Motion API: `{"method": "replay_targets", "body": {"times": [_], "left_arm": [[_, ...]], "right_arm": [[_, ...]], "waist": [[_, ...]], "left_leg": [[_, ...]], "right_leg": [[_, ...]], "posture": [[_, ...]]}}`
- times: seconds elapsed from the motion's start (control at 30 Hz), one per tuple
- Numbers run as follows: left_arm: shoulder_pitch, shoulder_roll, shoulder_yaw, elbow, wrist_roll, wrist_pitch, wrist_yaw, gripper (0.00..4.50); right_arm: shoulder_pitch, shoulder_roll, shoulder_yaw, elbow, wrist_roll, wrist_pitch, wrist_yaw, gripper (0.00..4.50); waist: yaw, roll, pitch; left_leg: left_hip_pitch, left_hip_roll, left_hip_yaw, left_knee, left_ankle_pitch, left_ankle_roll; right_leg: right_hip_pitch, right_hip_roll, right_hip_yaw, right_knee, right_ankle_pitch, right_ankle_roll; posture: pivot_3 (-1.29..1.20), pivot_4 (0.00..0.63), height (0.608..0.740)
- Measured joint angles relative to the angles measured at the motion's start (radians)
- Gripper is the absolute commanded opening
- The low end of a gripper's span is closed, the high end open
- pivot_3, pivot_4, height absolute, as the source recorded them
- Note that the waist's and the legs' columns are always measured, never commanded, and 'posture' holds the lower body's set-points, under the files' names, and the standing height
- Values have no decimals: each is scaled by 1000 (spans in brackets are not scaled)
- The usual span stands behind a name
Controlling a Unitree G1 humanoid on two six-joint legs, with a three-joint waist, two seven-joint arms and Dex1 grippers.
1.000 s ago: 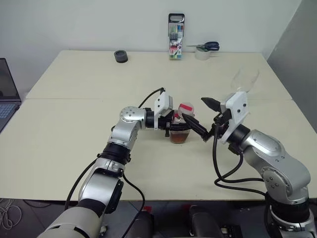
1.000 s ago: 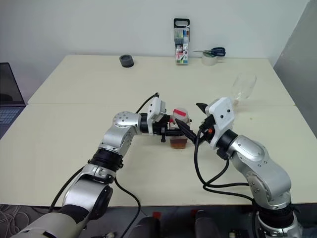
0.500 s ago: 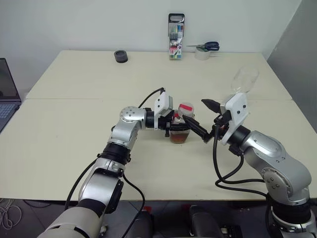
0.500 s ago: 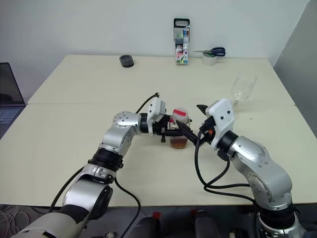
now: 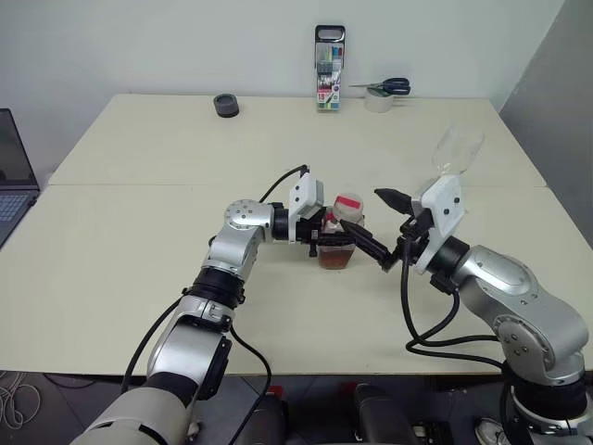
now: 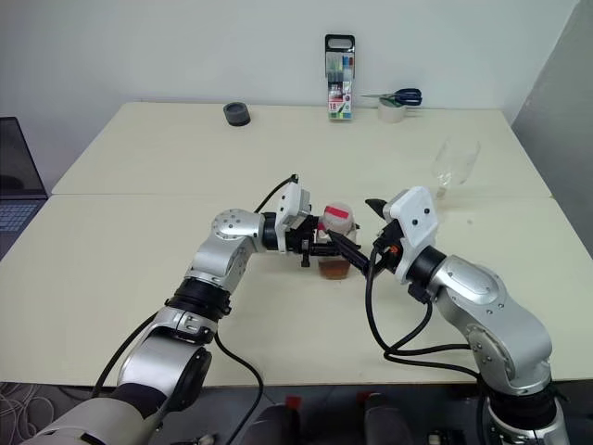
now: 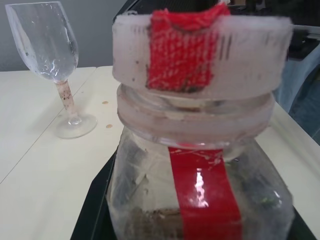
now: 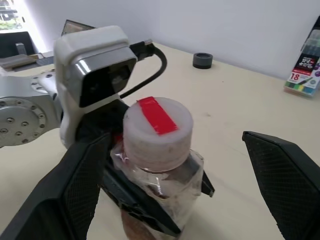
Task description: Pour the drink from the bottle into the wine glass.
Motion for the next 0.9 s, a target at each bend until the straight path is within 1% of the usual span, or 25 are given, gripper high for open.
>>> {"method": "replay_targets", "body": {"times": [0.43,0.9], "left_arm": [[2,0,0,-3,0,0,0,1671],[3,-3,0,-3,0,1,10,1671]], "right_arm": [[-11,-11,-29,-2,12,3,-11,4500],[-11,-15,-32,3,-11,1,-19,4500]], "waist": [[0,0,0],[0,0,0]], "left_leg": [[0,0,0,0,0,0],[0,0,0,0,0,0]], "right_leg": [[0,0,0,0,0,0],[0,0,0,0,0,0]], "posture": [[0,150,740],[0,150,740]]}}
